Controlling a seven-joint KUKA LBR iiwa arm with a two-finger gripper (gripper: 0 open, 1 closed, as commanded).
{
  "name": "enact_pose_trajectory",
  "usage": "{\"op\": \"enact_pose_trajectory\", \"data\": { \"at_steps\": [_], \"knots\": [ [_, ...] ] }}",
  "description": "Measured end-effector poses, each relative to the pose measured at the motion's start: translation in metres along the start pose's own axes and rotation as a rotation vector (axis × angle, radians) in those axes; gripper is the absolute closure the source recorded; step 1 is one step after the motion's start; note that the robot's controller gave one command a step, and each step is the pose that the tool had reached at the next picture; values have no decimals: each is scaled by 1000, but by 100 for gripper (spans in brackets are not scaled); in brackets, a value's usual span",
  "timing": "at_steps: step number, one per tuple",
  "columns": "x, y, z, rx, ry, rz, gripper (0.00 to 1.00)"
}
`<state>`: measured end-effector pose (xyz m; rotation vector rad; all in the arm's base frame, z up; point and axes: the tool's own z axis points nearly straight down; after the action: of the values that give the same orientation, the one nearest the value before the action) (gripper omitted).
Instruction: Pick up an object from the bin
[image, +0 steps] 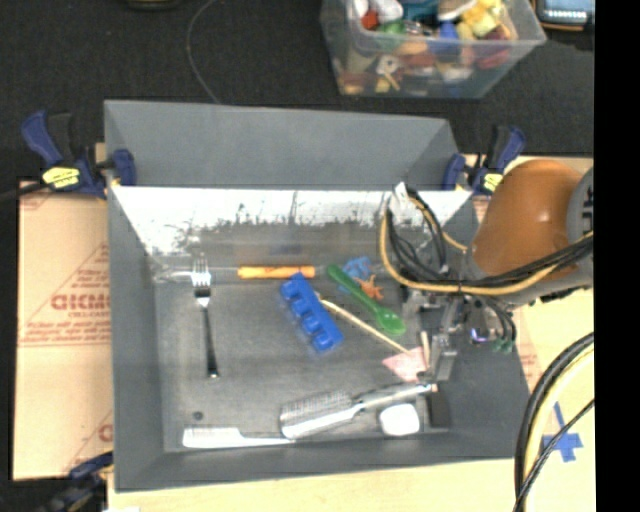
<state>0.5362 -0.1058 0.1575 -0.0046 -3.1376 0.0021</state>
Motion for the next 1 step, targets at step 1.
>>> {"op": "enact_pose_trajectory", "data": {
  "at_steps": [1],
  "knots": [
    [-2, 0, -4, 2, -8, -4, 0]
  ]
}}
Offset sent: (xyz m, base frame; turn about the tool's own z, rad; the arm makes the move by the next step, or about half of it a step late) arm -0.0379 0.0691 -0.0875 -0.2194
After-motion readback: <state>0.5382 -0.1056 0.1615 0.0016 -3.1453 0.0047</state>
